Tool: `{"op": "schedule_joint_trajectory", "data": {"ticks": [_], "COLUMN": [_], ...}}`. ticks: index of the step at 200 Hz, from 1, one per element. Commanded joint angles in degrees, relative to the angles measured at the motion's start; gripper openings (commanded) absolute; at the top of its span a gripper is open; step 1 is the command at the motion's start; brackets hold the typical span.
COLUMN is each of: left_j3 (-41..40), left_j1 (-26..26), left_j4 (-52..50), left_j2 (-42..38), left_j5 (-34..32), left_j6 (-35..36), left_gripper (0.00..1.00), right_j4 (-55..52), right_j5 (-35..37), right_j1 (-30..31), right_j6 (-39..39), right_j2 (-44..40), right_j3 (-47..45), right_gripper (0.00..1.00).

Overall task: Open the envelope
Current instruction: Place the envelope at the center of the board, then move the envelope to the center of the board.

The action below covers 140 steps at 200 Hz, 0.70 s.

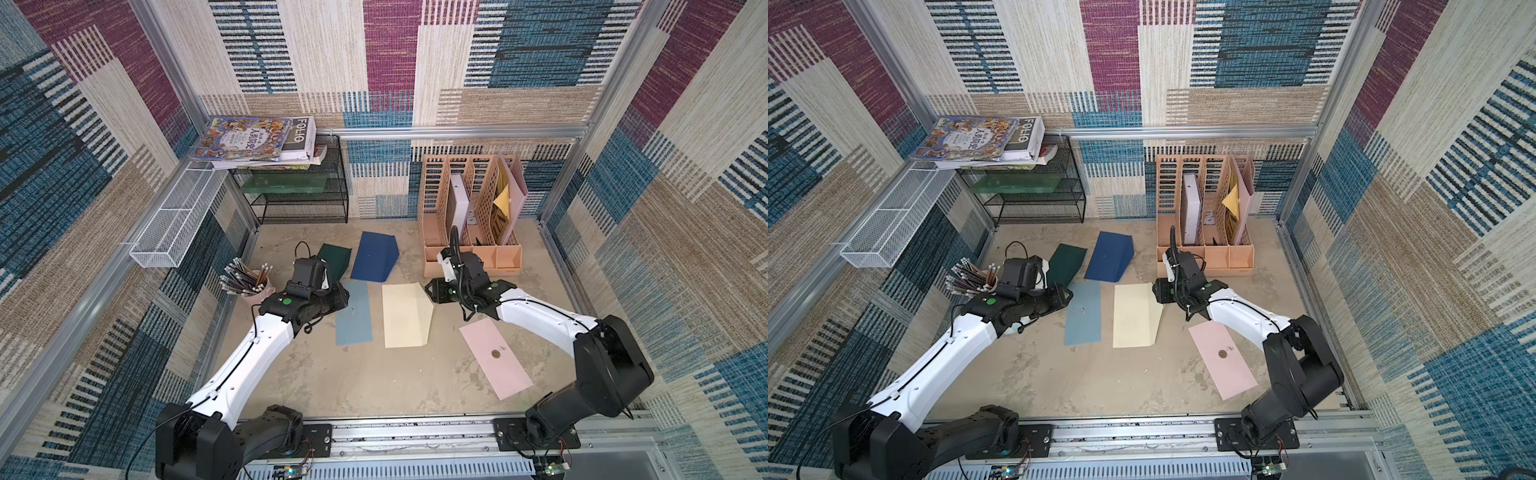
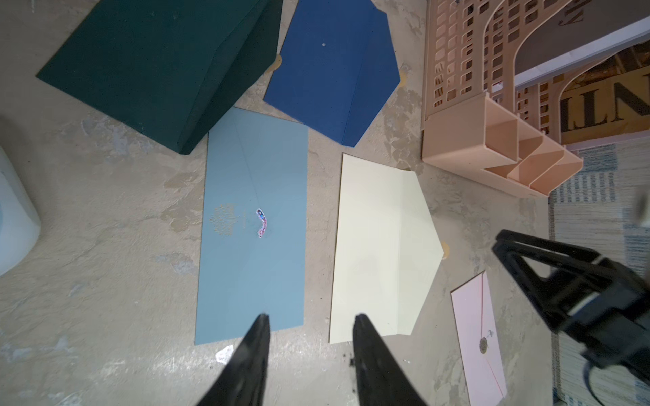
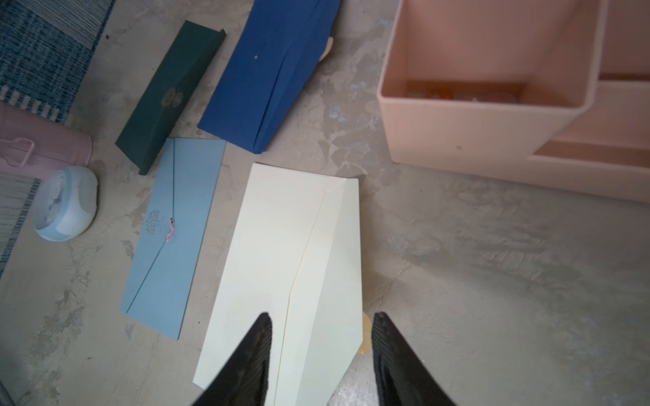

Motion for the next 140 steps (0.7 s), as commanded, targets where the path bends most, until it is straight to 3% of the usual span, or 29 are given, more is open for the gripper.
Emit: {"op": "schedule_joint_trajectory", "data": {"ticks": [1,65,92,140], "left_j3": [-1.4,-2.1,-1.7,-4.2], "left_j1": [0.7,1.6,1.5,1.4], "left_j4": [2.7,11.6,14.2,14.9], "left_j2": [2.3,19.3,25.2,27.7], "left_j5": [1.0,7.8,10.1,9.9], "left_j6": [-0.7,-1.9,-2.6,-3.9], "left_gripper": [0.42,0.38,0.36,0.35], "right_j4": [-0.4,1.1,1.7,2.0], "right_j5": [1.9,-3.8,-4.5,-5.2], "right_j1": [1.4,8.8,9.9,10.3], "right_j6": [-0.2,1.4,2.0,1.9], "right_j2": [-1.1,13.1,14.4,14.3], "right_j3": [2.2,12.6,12.8,11.2], "right_gripper": [0.5,0.44,0.43,0.43]}}
